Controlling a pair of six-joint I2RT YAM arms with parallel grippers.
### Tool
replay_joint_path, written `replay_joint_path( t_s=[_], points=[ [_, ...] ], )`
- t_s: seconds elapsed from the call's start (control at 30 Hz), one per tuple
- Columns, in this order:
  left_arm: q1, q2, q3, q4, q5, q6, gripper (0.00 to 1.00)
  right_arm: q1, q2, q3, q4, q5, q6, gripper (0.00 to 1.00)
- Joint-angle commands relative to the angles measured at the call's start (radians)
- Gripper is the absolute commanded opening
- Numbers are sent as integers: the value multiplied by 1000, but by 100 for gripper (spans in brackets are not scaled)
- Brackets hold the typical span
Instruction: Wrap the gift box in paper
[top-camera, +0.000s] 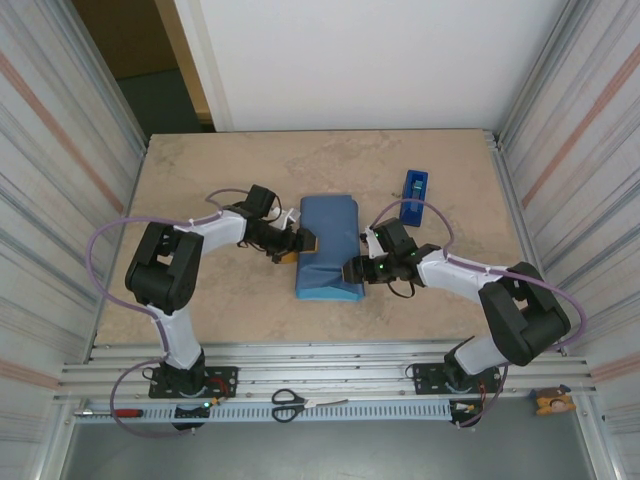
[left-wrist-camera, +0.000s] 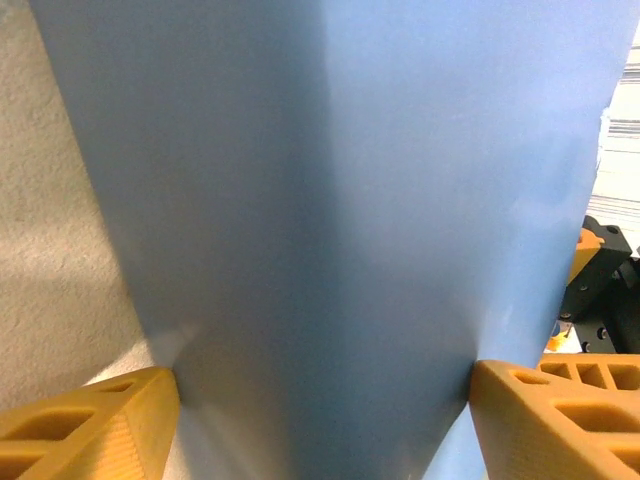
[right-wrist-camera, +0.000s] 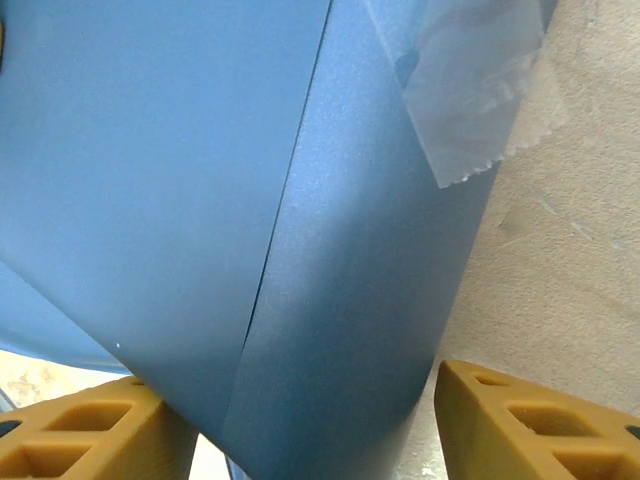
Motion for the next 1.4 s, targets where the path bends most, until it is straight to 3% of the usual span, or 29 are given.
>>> replay_joint_path(
  t_s=[0.0,0.4,0.77,1.1,1.37],
  points=[
    [-11,20,-23,19,-14,-31,75,0,-9,8,-9,85,-11,59],
    [-11,14,-7,28,-31,-57,74,14,-105,-4,-82,58,-81,66],
    [2,32,144,-37,-64,-54,87,15,-105,-21,-39,76,-86,64],
    [-2,124,155,-55,-44,-30,81,25,-97,-33,3,80,-84,61],
    [-5,114,130,-58,-59,-67,79,24,-132,-41,-20,81,-77,63]
  ],
)
